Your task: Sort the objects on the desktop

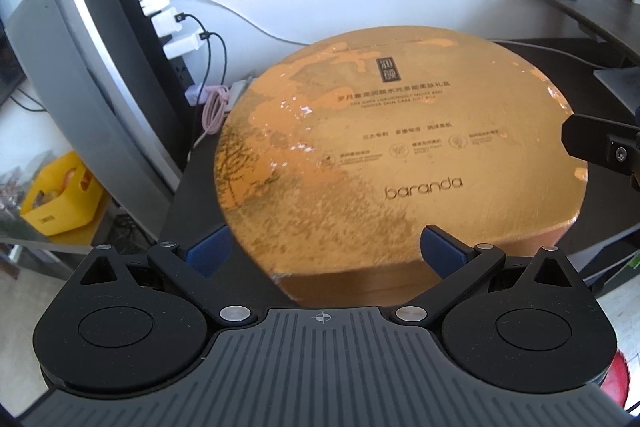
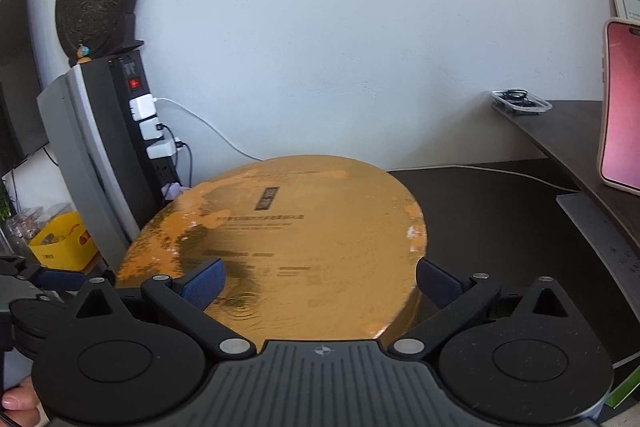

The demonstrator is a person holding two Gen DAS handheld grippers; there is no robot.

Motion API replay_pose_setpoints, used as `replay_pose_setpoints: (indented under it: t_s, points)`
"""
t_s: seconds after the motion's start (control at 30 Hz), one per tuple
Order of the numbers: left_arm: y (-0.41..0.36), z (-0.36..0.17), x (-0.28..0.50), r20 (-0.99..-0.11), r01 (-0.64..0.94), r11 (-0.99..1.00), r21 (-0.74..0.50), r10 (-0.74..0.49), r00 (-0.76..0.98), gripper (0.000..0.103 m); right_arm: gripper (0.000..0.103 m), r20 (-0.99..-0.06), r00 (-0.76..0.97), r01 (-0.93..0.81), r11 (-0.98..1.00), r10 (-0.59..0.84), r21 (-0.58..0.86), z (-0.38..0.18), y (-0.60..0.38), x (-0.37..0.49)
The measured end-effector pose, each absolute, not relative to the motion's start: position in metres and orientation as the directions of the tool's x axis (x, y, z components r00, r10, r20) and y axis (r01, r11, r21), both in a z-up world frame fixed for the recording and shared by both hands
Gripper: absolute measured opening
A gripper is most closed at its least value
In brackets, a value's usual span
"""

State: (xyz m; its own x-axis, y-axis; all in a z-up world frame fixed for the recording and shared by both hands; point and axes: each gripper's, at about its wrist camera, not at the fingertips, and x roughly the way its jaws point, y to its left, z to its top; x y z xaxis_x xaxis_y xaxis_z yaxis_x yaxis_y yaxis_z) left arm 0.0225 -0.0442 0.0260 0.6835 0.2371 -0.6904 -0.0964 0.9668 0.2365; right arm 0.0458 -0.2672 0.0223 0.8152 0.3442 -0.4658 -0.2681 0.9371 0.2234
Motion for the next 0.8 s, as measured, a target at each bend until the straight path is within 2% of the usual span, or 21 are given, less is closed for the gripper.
replay_pose_setpoints:
  t_s: [0.23, 0.4, 0.8]
  points:
    - [-0.057, 0.028, 0.024, -0.671, -0.110, 0.957, 0.269, 0.268, 0.691, 0.103, 0.102, -0.444, 0.821, -0.261, 0.928, 0.359, 0.268, 0.013, -0.279, 0.045]
    - [-0.058, 0.031, 0.012, -0.661, -0.111, 0.952, 0.284, 0.278, 0.697, 0.103, 0.102, -0.429, 0.827, -0.278, 0.928, 0.362, 0.248, 0.019, -0.276, 0.031]
    - [-0.048, 0.035, 0.001, -0.688, -0.056, 0.976, 0.210, 0.189, 0.701, 0.103, 0.102, -0.433, 0.846, -0.267, 0.950, 0.310, 0.161, 0.041, -0.257, 0.005]
